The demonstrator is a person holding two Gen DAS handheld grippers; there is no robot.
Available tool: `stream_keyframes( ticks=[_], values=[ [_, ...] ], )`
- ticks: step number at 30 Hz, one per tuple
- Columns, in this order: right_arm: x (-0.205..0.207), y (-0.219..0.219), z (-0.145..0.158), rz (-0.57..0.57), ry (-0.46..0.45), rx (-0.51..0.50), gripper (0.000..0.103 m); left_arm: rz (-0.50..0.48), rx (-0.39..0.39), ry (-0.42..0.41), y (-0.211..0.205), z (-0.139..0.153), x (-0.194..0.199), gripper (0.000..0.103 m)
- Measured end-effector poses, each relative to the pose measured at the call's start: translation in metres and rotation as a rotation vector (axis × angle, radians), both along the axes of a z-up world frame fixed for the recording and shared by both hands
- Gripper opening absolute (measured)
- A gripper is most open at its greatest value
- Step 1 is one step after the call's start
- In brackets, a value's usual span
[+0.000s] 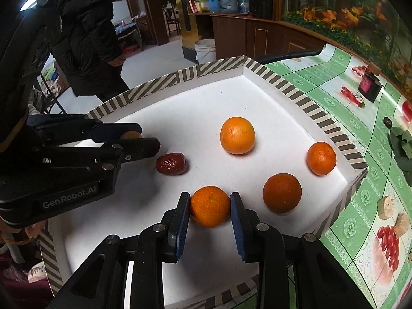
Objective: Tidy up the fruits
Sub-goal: 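Open the right gripper to drop the orange while the left gripper releases the kiwi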
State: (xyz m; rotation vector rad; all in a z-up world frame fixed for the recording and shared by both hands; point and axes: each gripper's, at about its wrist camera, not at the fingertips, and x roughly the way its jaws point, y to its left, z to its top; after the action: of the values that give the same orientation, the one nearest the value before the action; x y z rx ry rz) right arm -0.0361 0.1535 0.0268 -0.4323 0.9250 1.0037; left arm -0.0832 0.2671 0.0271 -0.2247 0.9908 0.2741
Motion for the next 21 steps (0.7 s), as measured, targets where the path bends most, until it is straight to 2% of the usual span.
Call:
stream_keyframes(
  ticks=[2,5,6,12,21],
  values=[
    [-0.002,-0.001,0.002,-0.003,0.000,0.004,0.034,0.003,-0.007,0.000,0.001,0.000,0.000,0.031],
    [-0.006,-0.005,0.008,-0.004,-0.006,0.025,0.035,0.015,-0.004,-0.008,0.001,0.002,-0.002,0.049],
    [-0.007,-0.008,0.011,-0.007,-0.009,0.033,0.035,0.018,-0.004,-0.012,0.001,0.003,-0.003,0.051],
    [-0.006,-0.022,0.020,-0.037,0.010,0.083,0.036,0.034,-0.007,-0.039,0.000,0.013,-0.011,0.051],
    [-0.001,-0.058,0.033,-0.113,0.015,0.132,0.036,-0.004,-0.025,-0.100,-0.025,0.037,-0.016,0.051]
  ],
)
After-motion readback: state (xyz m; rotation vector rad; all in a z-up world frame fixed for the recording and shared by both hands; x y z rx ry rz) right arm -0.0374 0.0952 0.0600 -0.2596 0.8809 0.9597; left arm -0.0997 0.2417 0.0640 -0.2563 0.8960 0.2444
